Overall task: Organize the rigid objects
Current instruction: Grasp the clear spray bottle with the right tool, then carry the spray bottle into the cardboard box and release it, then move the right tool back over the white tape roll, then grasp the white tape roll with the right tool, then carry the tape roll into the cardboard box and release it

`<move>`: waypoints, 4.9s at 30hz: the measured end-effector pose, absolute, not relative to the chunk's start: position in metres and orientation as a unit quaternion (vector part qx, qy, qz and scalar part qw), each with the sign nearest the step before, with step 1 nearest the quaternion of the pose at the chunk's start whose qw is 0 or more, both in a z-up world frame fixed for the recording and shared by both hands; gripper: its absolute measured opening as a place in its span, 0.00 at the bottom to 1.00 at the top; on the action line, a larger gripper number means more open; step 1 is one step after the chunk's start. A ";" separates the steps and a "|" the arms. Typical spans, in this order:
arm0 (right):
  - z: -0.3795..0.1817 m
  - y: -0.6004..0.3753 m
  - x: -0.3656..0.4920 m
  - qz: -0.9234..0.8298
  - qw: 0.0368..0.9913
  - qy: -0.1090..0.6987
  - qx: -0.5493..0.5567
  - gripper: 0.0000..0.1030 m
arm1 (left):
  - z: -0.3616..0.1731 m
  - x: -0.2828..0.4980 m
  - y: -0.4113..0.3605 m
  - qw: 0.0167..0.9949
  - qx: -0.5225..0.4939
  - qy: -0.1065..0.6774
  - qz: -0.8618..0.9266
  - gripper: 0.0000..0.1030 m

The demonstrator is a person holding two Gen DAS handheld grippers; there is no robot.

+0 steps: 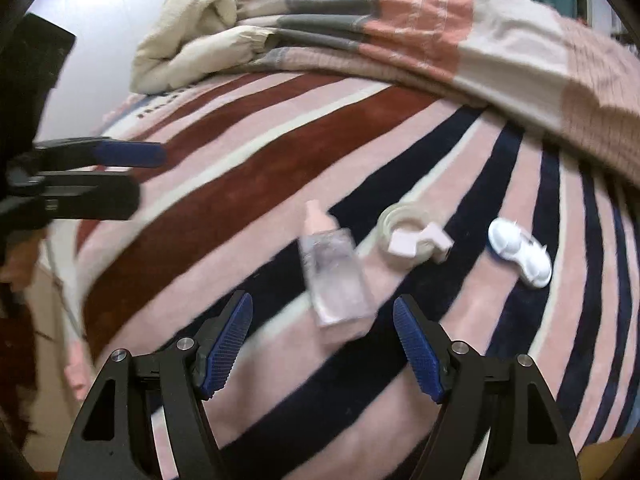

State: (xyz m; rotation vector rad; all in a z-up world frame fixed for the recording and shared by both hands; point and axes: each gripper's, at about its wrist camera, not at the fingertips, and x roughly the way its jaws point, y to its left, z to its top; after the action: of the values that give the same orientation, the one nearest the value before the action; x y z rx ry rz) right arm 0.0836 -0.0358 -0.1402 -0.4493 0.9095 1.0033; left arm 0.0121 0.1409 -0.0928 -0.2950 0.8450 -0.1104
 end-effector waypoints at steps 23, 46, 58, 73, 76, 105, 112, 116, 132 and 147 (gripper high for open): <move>0.006 -0.098 0.022 0.488 0.791 0.346 -0.126 0.21 | 0.006 0.028 0.050 0.905 -0.160 0.336 -0.205 0.52; 0.021 -0.300 0.105 0.327 0.813 0.472 -0.093 0.22 | 0.024 0.134 -0.189 0.842 -0.032 0.430 -0.325 0.49; 0.019 -0.297 0.098 0.300 0.818 0.473 -0.129 0.34 | 0.038 0.124 -0.167 0.860 -0.030 0.411 -0.303 0.80; 0.027 -0.138 0.032 0.442 0.781 0.408 -0.167 0.54 | 0.036 0.041 0.024 0.931 -0.032 0.354 -0.090 0.86; -0.004 -0.104 0.034 0.453 0.764 0.427 -0.169 0.56 | 0.014 0.031 0.056 0.929 -0.051 0.358 -0.074 0.86; -0.139 -0.038 0.116 0.399 0.800 0.399 -0.204 0.34 | -0.087 0.042 0.126 0.904 -0.132 0.403 -0.056 0.86; -0.095 -0.049 0.069 0.445 0.788 0.374 -0.202 0.34 | -0.069 0.041 0.099 0.902 -0.135 0.397 -0.105 0.86; -0.061 -0.060 0.041 0.460 0.789 0.351 -0.206 0.34 | -0.050 0.038 0.077 0.902 -0.137 0.384 -0.143 0.80; 0.028 -0.179 0.032 0.427 0.835 0.310 -0.153 0.34 | 0.034 0.051 -0.046 0.899 -0.082 0.358 -0.240 0.33; 0.027 -0.302 0.091 0.333 0.844 0.403 -0.117 0.34 | 0.026 0.130 -0.188 0.852 -0.033 0.426 -0.303 0.33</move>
State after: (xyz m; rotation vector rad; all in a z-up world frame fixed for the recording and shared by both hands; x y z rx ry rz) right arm 0.0912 -0.3019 0.0267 -0.2459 0.8499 0.7037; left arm 0.1296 -0.1881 0.0263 -0.0694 0.8967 -0.6386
